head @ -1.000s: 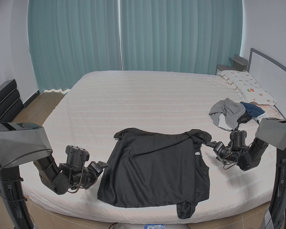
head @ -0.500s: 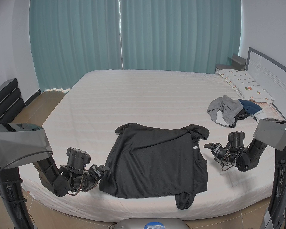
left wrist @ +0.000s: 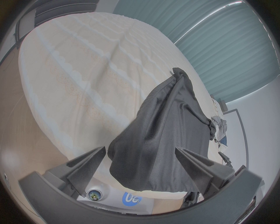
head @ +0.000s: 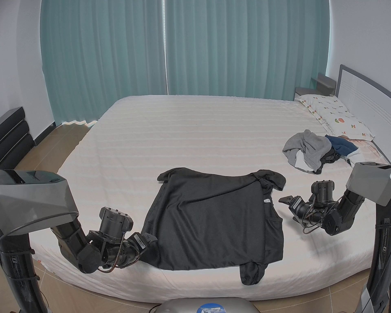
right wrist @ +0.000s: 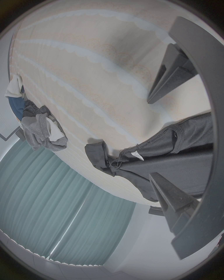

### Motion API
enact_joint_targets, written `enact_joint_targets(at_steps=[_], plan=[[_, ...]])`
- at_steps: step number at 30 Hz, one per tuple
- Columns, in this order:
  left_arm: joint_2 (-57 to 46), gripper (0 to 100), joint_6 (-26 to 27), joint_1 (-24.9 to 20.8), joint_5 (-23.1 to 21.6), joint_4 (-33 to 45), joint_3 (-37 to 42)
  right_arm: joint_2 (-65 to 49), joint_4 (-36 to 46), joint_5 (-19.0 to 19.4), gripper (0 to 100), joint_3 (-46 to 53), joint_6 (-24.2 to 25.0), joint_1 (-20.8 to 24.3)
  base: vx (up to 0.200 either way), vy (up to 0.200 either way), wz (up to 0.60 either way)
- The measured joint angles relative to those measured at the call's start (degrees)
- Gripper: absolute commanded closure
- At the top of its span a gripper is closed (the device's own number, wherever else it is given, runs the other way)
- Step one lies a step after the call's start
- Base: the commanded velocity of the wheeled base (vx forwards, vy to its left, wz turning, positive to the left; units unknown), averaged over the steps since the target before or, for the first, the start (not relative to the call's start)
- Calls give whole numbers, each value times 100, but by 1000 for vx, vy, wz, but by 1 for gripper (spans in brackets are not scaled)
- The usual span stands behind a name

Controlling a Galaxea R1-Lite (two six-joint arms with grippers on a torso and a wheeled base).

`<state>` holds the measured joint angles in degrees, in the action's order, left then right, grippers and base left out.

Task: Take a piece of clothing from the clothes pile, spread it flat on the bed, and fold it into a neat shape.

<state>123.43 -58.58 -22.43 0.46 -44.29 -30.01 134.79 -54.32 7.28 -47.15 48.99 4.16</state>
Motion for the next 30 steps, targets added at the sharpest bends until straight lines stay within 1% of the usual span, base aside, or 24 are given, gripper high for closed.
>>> enact_joint_targets(at_steps=[10, 12, 13, 18, 20, 23, 26, 27, 30], plan=[[121, 0, 28, -57, 101, -21, -88, 2, 2, 0, 0, 0, -66, 28, 0, 0, 0], [138, 0, 107, -63, 154, -7, -94, 2, 2, 0, 0, 11, -68, 38, 0, 0, 0], [151, 100, 178, -69, 185, -5, -94, 2, 2, 0, 0, 20, -72, 39, 0, 0, 0], [223, 100, 268, -113, 341, -10, -80, -9, 5, 0, 0, 50, -110, 72, 0, 0, 0], [243, 100, 272, -116, 377, -7, -74, -28, 13, 2, 0, 104, -204, 77, 0, 0, 0], [256, 100, 312, -110, 399, -2, -55, -106, 56, 7, 0, 262, -471, 83, 0, 0, 0], [240, 100, 499, -55, 464, 59, -27, -211, 68, 16, 0, 503, -840, 127, 0, 0, 0], [201, 100, 668, 2, 605, 135, -5, -265, 78, 20, 0, 642, -1018, 168, 0, 0, 0], [121, 100, 898, 111, 878, 235, 20, -338, 84, 22, 0, 837, -1211, 236, 0, 0, 0]])
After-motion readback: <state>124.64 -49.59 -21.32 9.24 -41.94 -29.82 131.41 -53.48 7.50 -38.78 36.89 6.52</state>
